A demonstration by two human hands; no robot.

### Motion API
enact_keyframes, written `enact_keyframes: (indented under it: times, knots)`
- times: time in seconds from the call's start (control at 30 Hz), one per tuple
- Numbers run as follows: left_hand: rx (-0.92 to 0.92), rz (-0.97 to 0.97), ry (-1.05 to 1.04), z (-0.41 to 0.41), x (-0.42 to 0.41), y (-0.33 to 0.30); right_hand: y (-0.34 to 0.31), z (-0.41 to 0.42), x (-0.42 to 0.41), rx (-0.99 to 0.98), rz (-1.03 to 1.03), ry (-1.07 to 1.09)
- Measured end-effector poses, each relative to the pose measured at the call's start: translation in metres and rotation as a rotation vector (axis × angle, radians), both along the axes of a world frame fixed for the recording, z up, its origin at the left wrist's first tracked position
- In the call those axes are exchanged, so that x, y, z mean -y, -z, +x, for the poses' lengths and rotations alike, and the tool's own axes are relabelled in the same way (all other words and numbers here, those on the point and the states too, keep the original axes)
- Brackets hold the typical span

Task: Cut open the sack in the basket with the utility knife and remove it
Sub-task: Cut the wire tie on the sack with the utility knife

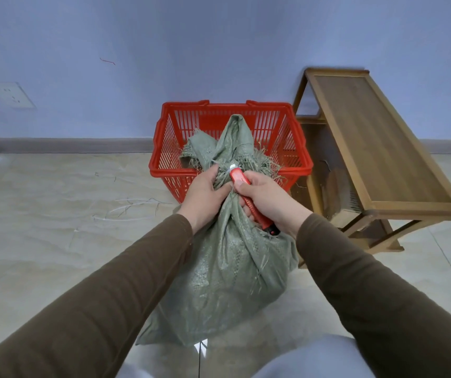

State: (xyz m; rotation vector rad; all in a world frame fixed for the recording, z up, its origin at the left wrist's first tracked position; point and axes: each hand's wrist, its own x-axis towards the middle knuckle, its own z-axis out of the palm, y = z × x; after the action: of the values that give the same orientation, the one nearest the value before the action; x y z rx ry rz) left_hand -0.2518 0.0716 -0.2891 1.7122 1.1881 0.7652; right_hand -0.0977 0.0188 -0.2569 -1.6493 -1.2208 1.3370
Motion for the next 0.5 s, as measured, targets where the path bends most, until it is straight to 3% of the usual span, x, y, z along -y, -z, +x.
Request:
enact_keyframes:
  times: [0.17,0.43,0.5]
  knots:
    - [-0.038,0.095,0.019,-0.009,-0.007,-0.002,0.003,-0.005,0.002,0.614,0.189,-0.032]
    - [-0.069,0.134,0.009,0.0,-0.017,-0.009,-0.014,-0.013,0.017,0.935,0.357,0.012]
    - [-0.139,0.086,-0.06,-0.015,-0.023,0.002,-0.033,-0.003,0.019,0.947,0.409,0.117]
